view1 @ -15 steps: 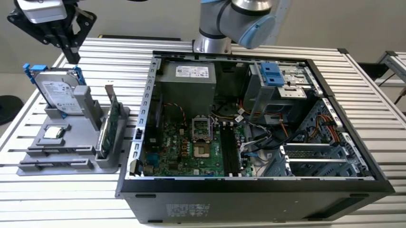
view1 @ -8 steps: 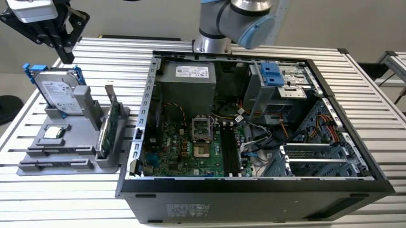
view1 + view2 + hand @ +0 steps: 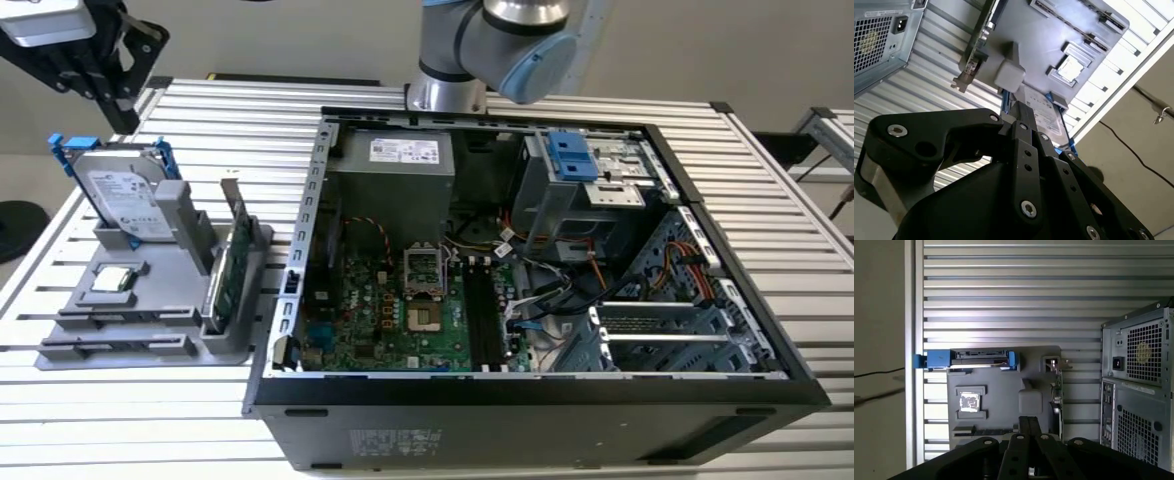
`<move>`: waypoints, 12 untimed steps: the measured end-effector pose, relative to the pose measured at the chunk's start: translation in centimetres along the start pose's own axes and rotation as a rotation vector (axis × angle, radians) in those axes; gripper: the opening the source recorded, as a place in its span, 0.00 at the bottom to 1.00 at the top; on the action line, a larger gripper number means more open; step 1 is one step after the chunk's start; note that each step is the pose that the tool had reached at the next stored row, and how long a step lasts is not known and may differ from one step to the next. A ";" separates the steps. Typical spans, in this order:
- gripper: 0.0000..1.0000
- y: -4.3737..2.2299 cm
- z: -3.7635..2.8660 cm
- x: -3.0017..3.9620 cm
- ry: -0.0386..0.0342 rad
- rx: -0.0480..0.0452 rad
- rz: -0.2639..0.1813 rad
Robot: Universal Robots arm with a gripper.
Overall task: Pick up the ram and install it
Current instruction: 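Reach for the ram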
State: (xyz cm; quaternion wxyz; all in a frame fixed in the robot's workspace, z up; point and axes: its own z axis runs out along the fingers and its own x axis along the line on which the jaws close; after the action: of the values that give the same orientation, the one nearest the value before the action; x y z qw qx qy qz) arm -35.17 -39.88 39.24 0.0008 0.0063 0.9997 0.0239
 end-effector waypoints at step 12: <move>0.00 -0.03 0.02 2.33 0.0004 0.0000 -0.001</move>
State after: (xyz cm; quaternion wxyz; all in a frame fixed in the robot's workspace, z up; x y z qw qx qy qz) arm -37.50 -39.88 39.22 0.0006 0.0057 0.9997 0.0239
